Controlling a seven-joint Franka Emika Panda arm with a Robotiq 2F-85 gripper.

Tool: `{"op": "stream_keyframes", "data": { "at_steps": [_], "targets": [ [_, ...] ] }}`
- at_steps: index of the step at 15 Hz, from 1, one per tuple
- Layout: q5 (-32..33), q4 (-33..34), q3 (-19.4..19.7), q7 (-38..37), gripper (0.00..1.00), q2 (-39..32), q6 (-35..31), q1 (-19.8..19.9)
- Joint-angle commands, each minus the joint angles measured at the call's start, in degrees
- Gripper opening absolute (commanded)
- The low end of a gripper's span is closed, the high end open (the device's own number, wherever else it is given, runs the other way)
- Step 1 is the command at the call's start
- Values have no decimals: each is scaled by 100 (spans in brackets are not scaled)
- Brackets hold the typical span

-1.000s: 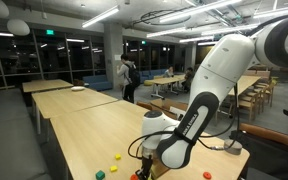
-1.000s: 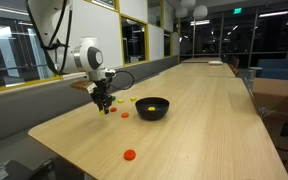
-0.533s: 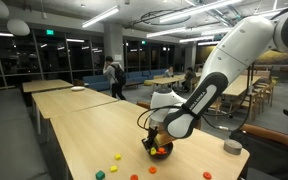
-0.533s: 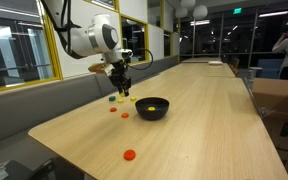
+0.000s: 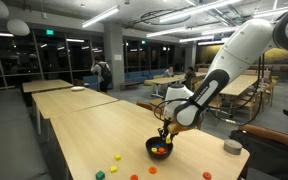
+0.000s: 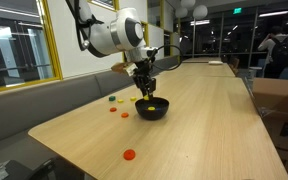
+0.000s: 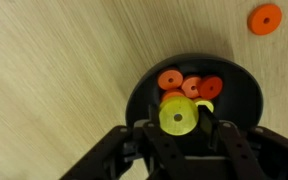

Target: Put some of the discs on the table into the bowl

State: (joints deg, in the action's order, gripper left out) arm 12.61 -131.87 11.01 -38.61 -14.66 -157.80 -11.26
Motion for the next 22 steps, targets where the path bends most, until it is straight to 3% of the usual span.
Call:
{"op": "stream_keyframes", "data": {
  "at_steps": [1, 5, 6, 15, 22],
  "targets": [
    [-112, 44, -93, -25, 68, -31, 31, 171],
    [-149, 121, -139, -68, 97, -88, 104, 145],
    [-136, 138, -155, -92, 100, -87, 126, 117],
    [-24, 687, -867, -321, 100, -329, 587, -548],
    [-351, 1615, -1289, -47, 100, -1278, 975, -710]
  ]
}}
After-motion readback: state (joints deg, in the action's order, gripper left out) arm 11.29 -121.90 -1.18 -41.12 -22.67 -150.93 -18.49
